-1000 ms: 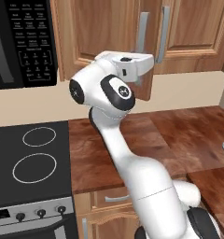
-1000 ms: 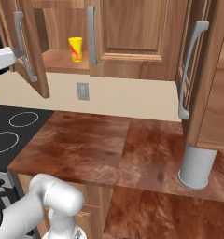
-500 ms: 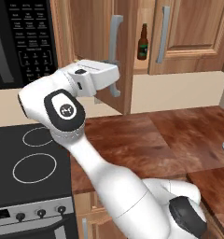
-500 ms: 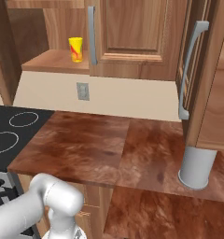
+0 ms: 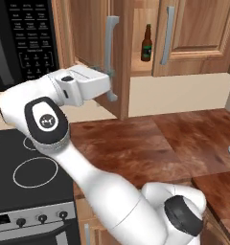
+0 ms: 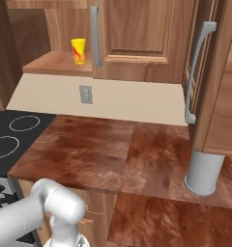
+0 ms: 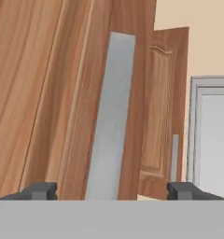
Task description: Open the cabinet directly in front. Then move the beer and the cup to the dining counter with the candle on it.
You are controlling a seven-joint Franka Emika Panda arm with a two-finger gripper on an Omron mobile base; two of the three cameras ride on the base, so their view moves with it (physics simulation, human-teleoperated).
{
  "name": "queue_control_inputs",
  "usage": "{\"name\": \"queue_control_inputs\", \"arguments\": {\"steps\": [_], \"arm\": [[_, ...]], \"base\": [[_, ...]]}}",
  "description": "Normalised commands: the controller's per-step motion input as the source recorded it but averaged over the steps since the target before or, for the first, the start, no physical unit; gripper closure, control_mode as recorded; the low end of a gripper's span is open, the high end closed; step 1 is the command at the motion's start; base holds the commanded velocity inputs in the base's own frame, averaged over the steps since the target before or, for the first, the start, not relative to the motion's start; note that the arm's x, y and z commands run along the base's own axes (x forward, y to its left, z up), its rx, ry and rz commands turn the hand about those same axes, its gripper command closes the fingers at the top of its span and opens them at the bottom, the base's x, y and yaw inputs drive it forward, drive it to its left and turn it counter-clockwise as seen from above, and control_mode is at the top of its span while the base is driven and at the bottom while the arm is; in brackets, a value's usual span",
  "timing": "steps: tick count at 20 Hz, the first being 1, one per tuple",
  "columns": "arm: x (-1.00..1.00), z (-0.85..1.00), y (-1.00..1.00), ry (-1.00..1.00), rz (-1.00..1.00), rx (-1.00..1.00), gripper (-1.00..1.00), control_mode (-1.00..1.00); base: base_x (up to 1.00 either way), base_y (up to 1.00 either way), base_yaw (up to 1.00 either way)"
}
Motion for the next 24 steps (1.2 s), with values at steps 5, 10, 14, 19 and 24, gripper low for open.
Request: {"name": "queue_control_inputs", "arguments": {"steps": [5, 10, 14, 19, 24], "arm": [[-0.68, -0.18, -0.11, -0.02, 0.0, 0.01, -1.0, -1.0], [-0.08, 0.11, -0.76, -0.1, 0.1, 0.21, -1.0, -1.0], [-0.28, 0.03, -1.0, -0.02, 0.25, 0.29, -1.0, -1.0], [-0.78, 0.0, -1.0, -0.01, 0.27, 0.31, -1.0, -1.0], [-0.88, 0.0, -0.98, -0.04, 0.35, 0.28, -1.0, -1.0]], "base": [[0.0, 0.0, 0.0], [0.0, 0.0, 0.0], [0.0, 0.0, 0.0], [0.0, 0.0, 0.0], [0.0, 0.0, 0.0]]}}
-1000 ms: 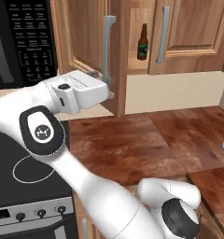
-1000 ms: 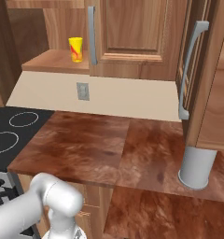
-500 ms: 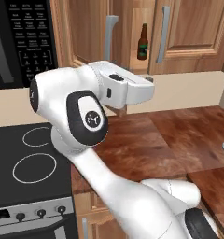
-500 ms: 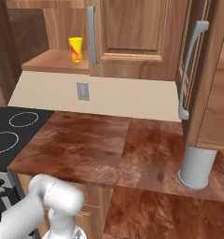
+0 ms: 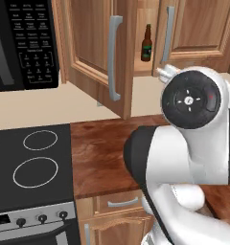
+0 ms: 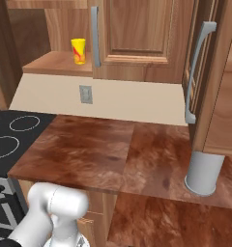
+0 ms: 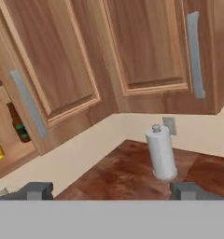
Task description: Open the cabinet directly in front. Then move the beer and the cup to the dining counter with the candle on it.
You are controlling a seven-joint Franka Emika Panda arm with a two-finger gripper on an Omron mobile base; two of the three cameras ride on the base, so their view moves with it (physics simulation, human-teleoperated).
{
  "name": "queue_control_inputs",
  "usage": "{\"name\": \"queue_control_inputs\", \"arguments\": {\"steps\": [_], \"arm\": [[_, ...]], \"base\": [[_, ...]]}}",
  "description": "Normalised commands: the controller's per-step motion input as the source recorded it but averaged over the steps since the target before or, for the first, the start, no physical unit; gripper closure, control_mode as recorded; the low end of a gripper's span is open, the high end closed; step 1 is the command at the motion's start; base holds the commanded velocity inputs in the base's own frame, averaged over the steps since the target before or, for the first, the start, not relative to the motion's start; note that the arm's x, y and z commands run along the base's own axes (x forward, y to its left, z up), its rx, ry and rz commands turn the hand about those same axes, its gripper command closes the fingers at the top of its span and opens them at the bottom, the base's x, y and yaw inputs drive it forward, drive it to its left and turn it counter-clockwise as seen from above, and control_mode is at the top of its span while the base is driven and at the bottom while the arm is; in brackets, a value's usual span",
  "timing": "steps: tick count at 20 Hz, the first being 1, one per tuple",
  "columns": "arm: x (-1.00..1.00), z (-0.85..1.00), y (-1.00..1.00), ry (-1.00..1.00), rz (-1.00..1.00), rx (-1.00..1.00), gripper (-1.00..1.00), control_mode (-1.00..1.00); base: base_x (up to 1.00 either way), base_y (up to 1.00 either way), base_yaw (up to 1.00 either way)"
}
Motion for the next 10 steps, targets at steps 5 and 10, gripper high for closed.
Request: {"name": "queue_control_inputs", "arguments": {"steps": [5, 10], "arm": [[0.15, 0.02, -0.84, -0.01, 0.42, 0.17, -1.0, -1.0], [0.15, -0.06, -0.55, 0.0, 0.49, 0.01, -1.0, -1.0]], "base": [[0.0, 0.0, 0.0], [0.0, 0.0, 0.0]]}}
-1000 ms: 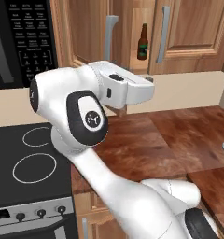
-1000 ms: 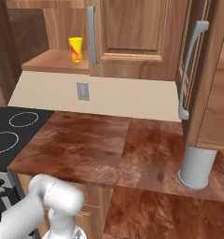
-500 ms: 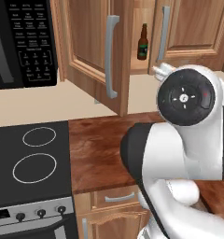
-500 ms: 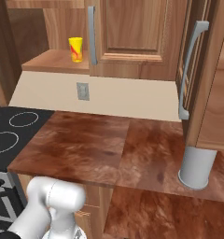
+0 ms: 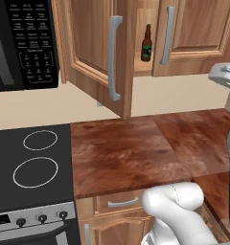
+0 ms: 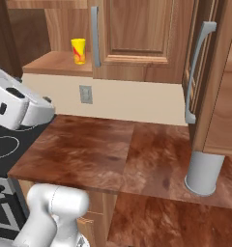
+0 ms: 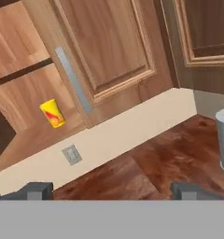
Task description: Open the cabinet directly in front. Then move the beer and the cup to the dining counter with the candle on it.
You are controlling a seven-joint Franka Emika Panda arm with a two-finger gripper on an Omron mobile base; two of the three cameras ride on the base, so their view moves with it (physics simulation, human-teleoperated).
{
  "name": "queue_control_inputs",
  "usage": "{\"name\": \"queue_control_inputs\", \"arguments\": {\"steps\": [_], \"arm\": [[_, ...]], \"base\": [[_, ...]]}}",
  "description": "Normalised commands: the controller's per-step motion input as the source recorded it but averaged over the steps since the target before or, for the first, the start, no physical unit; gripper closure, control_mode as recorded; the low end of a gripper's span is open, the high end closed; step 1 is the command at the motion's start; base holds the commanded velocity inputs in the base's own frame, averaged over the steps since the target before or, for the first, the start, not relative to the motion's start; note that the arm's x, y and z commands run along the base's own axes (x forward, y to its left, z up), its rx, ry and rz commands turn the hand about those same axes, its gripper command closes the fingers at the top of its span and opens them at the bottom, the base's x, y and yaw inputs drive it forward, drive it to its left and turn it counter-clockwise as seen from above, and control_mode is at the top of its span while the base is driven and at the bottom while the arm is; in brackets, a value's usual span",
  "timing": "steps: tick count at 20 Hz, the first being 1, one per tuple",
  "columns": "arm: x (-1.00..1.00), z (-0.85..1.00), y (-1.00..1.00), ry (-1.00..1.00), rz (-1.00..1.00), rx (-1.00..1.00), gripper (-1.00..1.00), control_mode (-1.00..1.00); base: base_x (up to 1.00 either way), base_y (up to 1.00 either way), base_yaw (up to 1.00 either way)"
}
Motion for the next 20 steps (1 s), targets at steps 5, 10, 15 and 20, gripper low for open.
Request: {"name": "queue_control_inputs", "arguments": {"steps": [5, 10, 15, 20], "arm": [[0.05, -0.14, -0.1, 0.0, 0.55, 0.0, -1.0, -1.0], [0.09, -0.04, 0.16, 0.0, 0.5, 0.0, -1.0, -1.0], [0.35, 0.0, 0.55, 0.0, 0.39, 0.0, -1.0, -1.0], [0.49, 0.0, 0.49, 0.0, 0.35, 0.0, -1.0, -1.0]], "base": [[0.0, 0.0, 0.0], [0.0, 0.0, 0.0], [0.0, 0.0, 0.0], [0.0, 0.0, 0.0]]}}
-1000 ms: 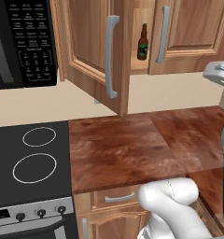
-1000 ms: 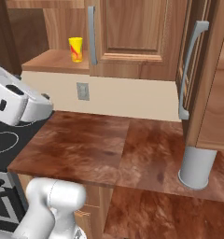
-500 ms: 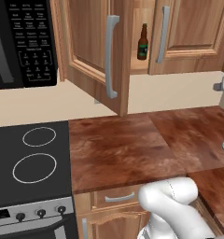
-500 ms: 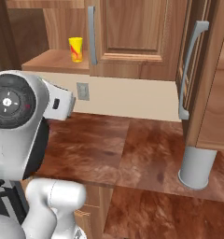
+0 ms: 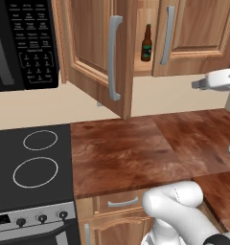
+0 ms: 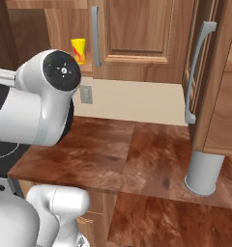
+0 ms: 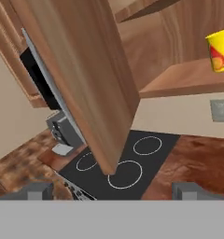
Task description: Open the cabinet directly in front. Then move the beer and the cup to the dining counter with the candle on it.
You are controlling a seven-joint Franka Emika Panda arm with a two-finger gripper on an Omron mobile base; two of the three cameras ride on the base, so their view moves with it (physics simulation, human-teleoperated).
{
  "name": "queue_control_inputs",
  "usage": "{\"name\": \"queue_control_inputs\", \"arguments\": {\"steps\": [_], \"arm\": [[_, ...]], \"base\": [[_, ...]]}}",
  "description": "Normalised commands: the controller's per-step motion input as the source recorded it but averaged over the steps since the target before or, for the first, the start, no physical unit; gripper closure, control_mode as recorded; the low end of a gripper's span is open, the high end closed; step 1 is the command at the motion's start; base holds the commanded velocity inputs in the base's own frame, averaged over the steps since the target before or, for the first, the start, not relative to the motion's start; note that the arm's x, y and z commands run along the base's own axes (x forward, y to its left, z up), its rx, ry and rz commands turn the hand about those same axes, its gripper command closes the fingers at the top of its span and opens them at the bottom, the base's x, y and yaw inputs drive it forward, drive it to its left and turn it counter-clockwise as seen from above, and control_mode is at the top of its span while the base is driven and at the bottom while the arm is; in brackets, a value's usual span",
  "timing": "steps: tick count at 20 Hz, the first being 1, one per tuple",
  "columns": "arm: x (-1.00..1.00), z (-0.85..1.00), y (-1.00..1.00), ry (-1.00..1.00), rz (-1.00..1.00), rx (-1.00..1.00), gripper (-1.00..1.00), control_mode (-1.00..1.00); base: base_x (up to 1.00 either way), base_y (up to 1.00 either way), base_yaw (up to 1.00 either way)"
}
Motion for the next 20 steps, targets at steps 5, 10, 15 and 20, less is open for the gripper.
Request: {"name": "queue_control_inputs", "arguments": {"steps": [5, 10, 15, 20], "arm": [[0.44, 0.0, 0.18, -0.01, 0.34, 0.02, -1.0, -1.0], [0.31, 0.0, 0.37, -0.04, 0.28, 0.0, -1.0, -1.0], [0.05, 0.0, 0.7, 0.0, 0.2, 0.0, -1.0, -1.0], [0.0, 0.0, 0.8, 0.0, 0.15, 0.05, -1.0, -1.0]], "base": [[0.0, 0.0, 0.0], [0.0, 0.0, 0.0], [0.0, 0.0, 0.0], [0.0, 0.0, 0.0]]}}
